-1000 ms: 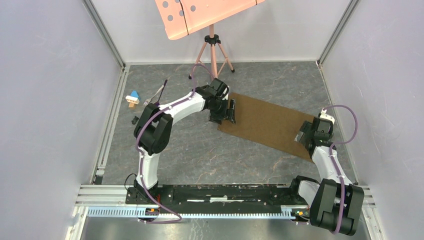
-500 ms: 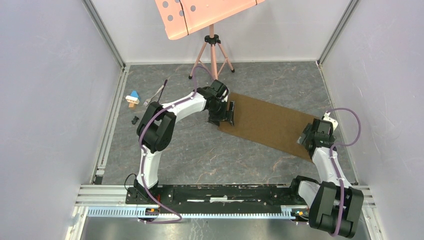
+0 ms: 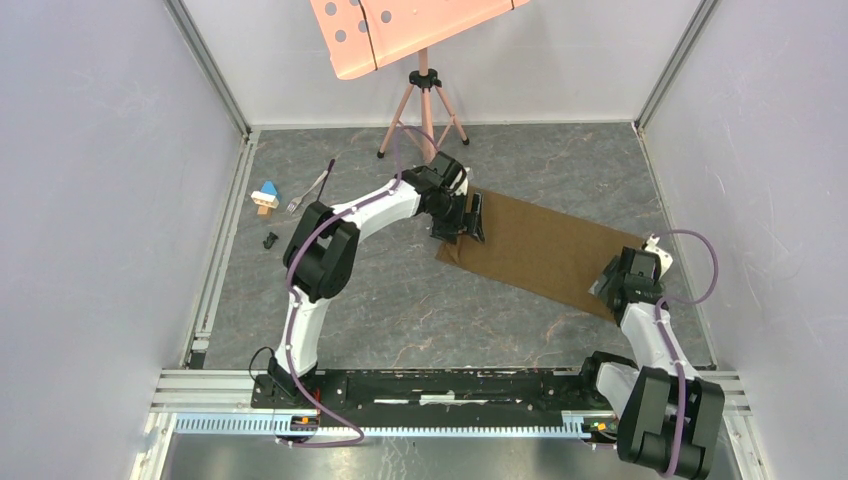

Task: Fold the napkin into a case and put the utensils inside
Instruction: Smooth out the rectangle-folded napkin at the center of the board.

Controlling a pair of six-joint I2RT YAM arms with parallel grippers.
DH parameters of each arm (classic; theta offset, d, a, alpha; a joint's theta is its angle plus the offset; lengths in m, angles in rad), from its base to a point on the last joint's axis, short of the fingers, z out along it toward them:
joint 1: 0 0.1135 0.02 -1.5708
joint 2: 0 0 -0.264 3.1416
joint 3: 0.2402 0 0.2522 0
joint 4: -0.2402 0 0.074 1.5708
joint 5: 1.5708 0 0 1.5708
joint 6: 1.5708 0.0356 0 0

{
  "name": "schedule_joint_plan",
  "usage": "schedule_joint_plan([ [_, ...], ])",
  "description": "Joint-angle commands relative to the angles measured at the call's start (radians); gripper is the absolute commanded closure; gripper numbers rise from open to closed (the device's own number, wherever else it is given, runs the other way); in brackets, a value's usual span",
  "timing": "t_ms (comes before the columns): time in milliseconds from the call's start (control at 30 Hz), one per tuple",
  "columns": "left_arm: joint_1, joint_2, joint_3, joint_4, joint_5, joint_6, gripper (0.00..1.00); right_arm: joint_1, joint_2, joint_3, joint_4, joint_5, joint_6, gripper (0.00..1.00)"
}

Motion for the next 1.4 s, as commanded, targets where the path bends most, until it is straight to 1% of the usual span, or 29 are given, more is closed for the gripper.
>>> schedule_joint_plan([
  [0,0.005,0.047,0.034,-0.020,-0.039,-0.006,0.17,-0.001,-0.061,-0.033,-0.084,0.047,0.038,0.27],
  [100,0.004,0.031,0.057,-0.045,-0.061,0.016,0.17,0.000,-0.108,0.014,-0.103,0.009,0.038,0.28],
  [200,0.001,0.003,0.080,-0.059,-0.031,0.018,0.17,-0.002,-0.123,0.062,-0.128,0.003,0.039,0.27],
  [267,-0.002,-0.014,0.080,-0.059,-0.002,0.011,0.17,-0.001,-0.115,0.076,-0.156,0.030,0.056,0.25],
  [367,-0.003,-0.027,0.063,-0.051,0.016,-0.002,0.18,-0.003,-0.085,0.088,-0.223,0.132,0.125,0.24],
  [467,-0.003,-0.033,0.049,-0.048,0.033,-0.009,0.18,-0.004,-0.069,0.075,-0.255,0.193,0.159,0.30],
  [567,-0.004,-0.042,0.033,-0.044,0.032,-0.007,0.18,-0.006,-0.076,0.050,-0.242,0.176,0.168,0.35],
  [767,-0.006,-0.049,0.011,-0.027,0.040,-0.015,0.19,-0.005,-0.075,0.016,-0.204,0.193,0.189,0.44],
  [833,-0.007,-0.047,0.007,-0.021,0.047,-0.017,0.19,-0.005,-0.059,0.007,-0.192,0.196,0.193,0.49],
  [1100,-0.006,0.012,0.013,-0.020,0.040,-0.008,0.19,-0.005,-0.032,-0.008,-0.160,0.202,0.200,0.50],
  [1133,-0.006,0.019,0.017,-0.019,0.039,-0.007,0.19,-0.006,-0.027,-0.008,-0.158,0.201,0.200,0.56],
  [1233,-0.003,0.039,0.026,-0.020,0.025,-0.006,0.19,-0.005,-0.020,-0.003,-0.159,0.192,0.192,0.73],
  [1267,0.001,0.044,0.027,-0.020,0.020,-0.006,0.19,-0.005,-0.021,0.001,-0.162,0.187,0.192,0.80],
  [1300,0.004,0.047,0.027,-0.019,0.018,-0.006,0.19,-0.006,-0.026,0.007,-0.171,0.187,0.191,0.84],
  [1367,0.012,0.055,0.024,-0.020,0.008,-0.004,0.19,-0.006,-0.041,0.019,-0.181,0.187,0.185,0.87],
])
